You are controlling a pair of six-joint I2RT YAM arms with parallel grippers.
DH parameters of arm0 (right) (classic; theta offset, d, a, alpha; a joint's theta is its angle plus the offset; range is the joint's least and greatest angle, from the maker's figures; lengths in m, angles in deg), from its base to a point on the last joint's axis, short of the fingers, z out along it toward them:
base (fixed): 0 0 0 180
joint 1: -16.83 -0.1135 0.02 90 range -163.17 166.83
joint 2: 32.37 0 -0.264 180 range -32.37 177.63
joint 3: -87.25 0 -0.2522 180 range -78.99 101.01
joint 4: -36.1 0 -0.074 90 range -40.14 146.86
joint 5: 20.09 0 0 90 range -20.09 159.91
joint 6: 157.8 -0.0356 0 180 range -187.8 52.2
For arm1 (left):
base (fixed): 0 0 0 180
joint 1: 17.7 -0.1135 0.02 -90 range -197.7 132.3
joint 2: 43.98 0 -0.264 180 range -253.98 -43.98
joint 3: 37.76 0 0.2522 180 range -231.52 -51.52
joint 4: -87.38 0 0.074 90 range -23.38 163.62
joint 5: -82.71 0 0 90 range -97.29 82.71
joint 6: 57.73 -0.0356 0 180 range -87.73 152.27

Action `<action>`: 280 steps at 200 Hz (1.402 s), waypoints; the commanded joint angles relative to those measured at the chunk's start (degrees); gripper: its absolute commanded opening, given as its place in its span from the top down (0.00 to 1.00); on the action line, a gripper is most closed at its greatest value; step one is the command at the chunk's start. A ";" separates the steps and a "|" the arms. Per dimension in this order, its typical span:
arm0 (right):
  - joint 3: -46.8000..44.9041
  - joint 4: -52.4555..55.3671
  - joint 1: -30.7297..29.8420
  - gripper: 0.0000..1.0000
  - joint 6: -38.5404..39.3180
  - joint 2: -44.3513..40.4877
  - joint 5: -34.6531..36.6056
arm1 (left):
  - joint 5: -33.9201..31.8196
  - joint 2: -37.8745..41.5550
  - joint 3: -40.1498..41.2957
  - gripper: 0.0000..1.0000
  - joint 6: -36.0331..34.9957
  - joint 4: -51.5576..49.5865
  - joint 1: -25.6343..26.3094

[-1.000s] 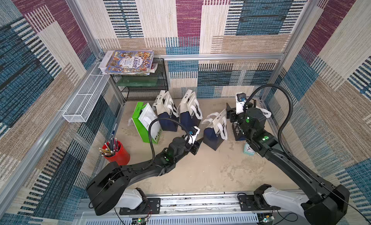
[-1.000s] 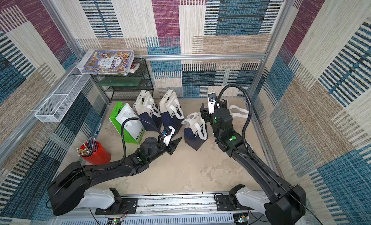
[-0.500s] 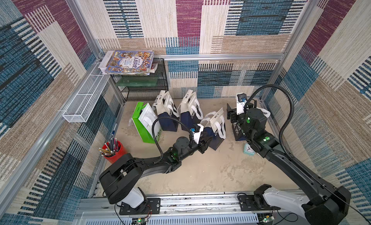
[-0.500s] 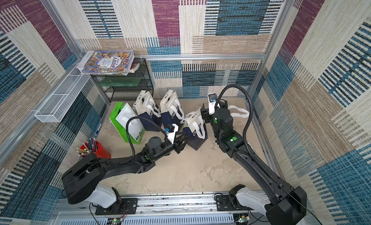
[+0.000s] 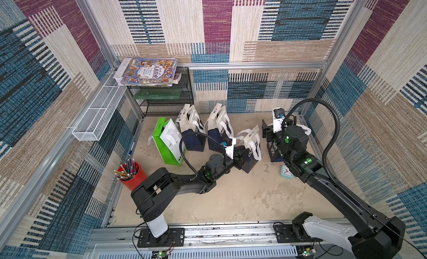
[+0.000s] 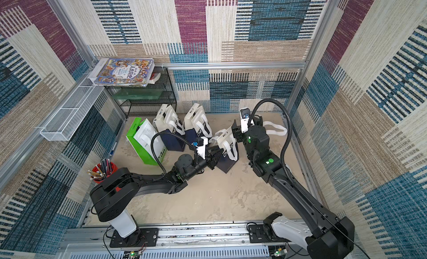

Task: Open the takeout bag
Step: Open the takeout bag at the center of the board.

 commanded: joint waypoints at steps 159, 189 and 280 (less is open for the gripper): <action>-15.62 -20.23 -2.28 0.18 21.00 -5.63 -3.86 | -2.73 -10.64 -5.16 0.88 2.60 7.45 1.41; -16.63 -20.57 -4.56 0.17 24.13 -5.67 -2.64 | -3.18 -10.48 -5.42 1.00 1.29 7.54 1.61; -23.16 -30.92 -13.12 0.15 37.01 -3.15 3.35 | -4.40 -9.77 -5.32 1.00 -1.70 7.54 2.36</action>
